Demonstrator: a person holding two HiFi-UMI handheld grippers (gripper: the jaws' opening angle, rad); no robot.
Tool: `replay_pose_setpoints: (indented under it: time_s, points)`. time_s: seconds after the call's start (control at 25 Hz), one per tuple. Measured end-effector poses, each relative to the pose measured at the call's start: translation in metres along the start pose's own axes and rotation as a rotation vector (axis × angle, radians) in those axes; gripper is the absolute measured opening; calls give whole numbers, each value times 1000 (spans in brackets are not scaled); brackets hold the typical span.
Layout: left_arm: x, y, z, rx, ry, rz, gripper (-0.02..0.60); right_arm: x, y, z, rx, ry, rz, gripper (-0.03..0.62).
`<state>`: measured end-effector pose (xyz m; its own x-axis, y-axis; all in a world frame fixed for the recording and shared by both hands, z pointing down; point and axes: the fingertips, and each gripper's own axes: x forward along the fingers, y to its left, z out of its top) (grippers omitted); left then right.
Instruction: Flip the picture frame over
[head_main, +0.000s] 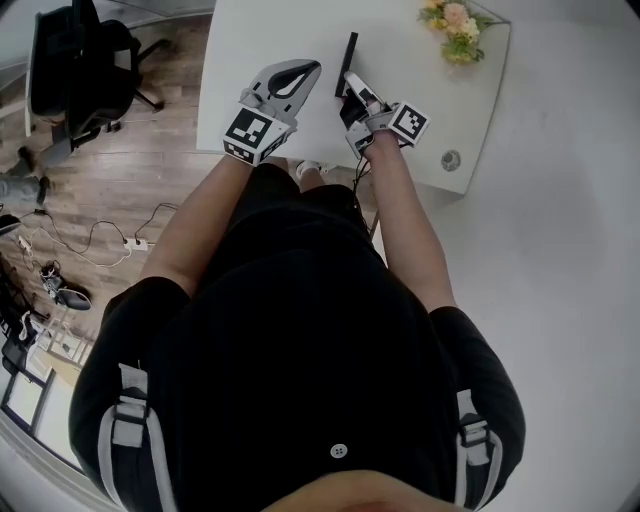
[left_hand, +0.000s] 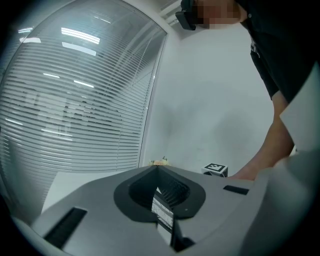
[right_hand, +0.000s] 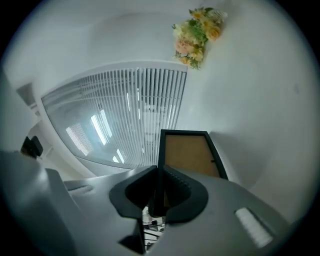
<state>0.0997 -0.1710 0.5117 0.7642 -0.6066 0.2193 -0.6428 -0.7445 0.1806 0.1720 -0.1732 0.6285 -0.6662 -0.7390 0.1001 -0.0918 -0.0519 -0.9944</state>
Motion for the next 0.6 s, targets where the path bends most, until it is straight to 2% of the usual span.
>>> replay_pose_setpoints:
  time_s: [0.32,0.6]
  points:
    - [-1,-2,-16,-20,5,11,5,-2,-14,-8,173,3,203,50]
    - [-3,-3,-21,-25,4,18,5,-11,-21,-5,171,19,233,51]
